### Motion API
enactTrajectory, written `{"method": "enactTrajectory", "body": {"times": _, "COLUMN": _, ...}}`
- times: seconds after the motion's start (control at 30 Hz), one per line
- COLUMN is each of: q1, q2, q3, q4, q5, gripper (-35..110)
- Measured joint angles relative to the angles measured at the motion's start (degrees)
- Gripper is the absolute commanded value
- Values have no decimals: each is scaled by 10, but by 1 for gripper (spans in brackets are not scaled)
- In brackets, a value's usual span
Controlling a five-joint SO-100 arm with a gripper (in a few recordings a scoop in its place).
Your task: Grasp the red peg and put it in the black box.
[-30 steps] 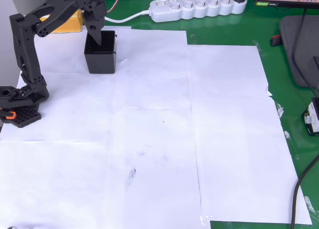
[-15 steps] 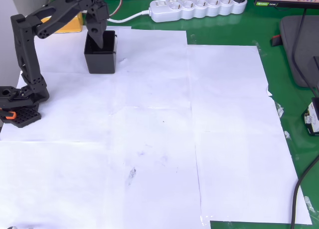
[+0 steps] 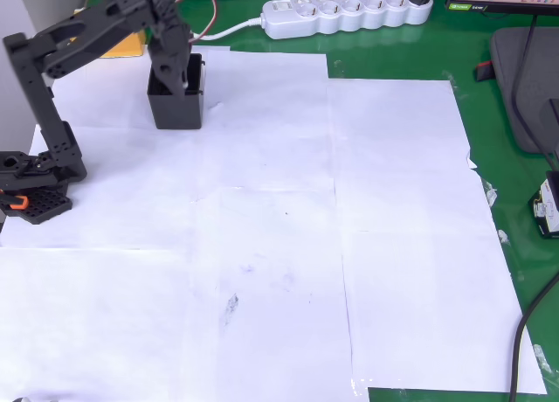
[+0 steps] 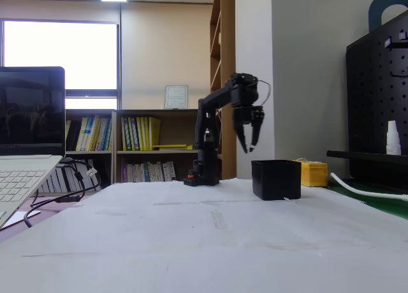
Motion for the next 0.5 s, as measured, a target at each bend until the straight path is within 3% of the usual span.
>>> {"method": "enactTrajectory", "body": {"times": 0.2, "q1": 122, "q2": -128, "q3": -205, "q4": -127, "q5": -100, "gripper": 0}}
{"method": "enactTrajectory", "body": {"times": 0.5, "q1": 181, "q2": -361, "q3": -589, "q4": -279, "q5": -188, "gripper": 0}}
